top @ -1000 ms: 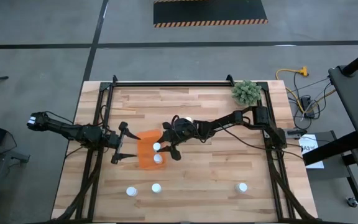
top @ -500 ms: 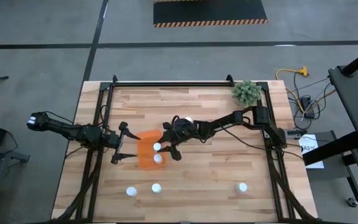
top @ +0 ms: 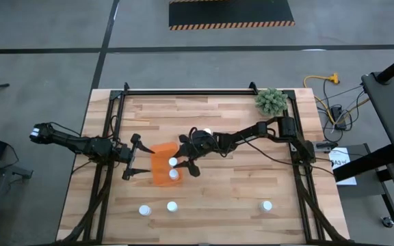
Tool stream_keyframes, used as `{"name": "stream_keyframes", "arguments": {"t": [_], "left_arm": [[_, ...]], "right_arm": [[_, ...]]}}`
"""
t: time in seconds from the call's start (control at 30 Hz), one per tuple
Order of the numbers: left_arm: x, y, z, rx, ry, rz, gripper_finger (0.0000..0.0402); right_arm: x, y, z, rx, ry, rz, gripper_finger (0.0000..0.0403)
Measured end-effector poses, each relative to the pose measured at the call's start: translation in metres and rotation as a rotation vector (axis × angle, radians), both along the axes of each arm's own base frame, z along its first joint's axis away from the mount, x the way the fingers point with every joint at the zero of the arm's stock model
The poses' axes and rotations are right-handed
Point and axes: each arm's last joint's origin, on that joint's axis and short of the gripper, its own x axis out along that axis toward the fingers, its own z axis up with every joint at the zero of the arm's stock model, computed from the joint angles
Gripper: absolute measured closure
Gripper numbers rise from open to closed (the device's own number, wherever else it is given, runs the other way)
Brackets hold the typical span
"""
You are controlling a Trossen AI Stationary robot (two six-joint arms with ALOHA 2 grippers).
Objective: Pick and place pill bottles into a basket
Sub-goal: Put the white medicine bottle into the orange bin
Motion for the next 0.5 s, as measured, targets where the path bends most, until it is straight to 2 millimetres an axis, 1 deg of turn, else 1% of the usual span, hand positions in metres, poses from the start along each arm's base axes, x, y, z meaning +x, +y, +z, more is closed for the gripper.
{"name": "stream_keyframes", "arguments": {"t": [0.33, 0.5], "left_arm": [[0.0, 0.0, -0.0001, 0.0, 0.0, 0.0, 0.0056], [0.0, 0.0, 0.0, 0.0, 0.0, 0.0, 0.0056]], "right_arm": [[0.0, -0.0002, 0.0, 0.0, 0.0, 0.0, 0.0248], [0.0, -0.0002, -0.0001, 0.0, 0.001, 0.0, 0.0229]]}}
